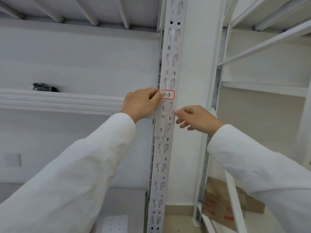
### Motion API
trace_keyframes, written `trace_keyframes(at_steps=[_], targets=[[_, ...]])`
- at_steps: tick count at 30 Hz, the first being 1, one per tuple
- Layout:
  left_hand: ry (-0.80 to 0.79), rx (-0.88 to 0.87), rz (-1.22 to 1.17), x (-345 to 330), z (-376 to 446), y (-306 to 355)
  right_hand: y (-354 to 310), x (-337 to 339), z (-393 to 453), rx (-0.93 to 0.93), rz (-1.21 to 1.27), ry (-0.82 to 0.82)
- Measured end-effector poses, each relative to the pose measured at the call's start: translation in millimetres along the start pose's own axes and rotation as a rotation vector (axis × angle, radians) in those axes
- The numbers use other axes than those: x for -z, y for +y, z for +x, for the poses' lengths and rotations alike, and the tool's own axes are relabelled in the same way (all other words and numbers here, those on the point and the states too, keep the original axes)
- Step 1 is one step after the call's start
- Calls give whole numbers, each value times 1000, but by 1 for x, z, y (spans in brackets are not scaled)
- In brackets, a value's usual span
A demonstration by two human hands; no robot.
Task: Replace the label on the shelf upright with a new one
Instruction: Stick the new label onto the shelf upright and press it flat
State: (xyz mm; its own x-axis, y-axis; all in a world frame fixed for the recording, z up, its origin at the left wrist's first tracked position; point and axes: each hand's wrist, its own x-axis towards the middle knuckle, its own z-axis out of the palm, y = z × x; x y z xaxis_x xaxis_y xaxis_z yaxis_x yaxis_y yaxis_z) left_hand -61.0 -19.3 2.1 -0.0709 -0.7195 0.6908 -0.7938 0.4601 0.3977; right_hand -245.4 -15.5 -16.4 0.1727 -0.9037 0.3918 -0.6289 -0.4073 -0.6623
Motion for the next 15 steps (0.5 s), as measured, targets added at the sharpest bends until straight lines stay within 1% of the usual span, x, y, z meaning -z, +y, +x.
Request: trace_keyframes(at_steps=[2,4,6,8,11,12,13,15], targets=[[9,8,-25,-1,0,1,-10,-4,3,-10,61,131],[9,17,-55,-2,1,0,-19,-7,9,0,67,250],[-2,27,-67,-1,1,1,-25,-10,14,14,47,314],[-19,20,-51,2,0,2,-26,-8,17,17,51,296],[-58,-27,-10,5,-7,1,-19,-1,11,20,132,194],[-64,-47,-21,6,-9,1,-15,1,6,21,161,183],[-71,-73,-31,7,-12,-1,-11,3,2,29,184,187],[-26,-160,-68,3,-31,-12,-2,6,-13,67,204,223]])
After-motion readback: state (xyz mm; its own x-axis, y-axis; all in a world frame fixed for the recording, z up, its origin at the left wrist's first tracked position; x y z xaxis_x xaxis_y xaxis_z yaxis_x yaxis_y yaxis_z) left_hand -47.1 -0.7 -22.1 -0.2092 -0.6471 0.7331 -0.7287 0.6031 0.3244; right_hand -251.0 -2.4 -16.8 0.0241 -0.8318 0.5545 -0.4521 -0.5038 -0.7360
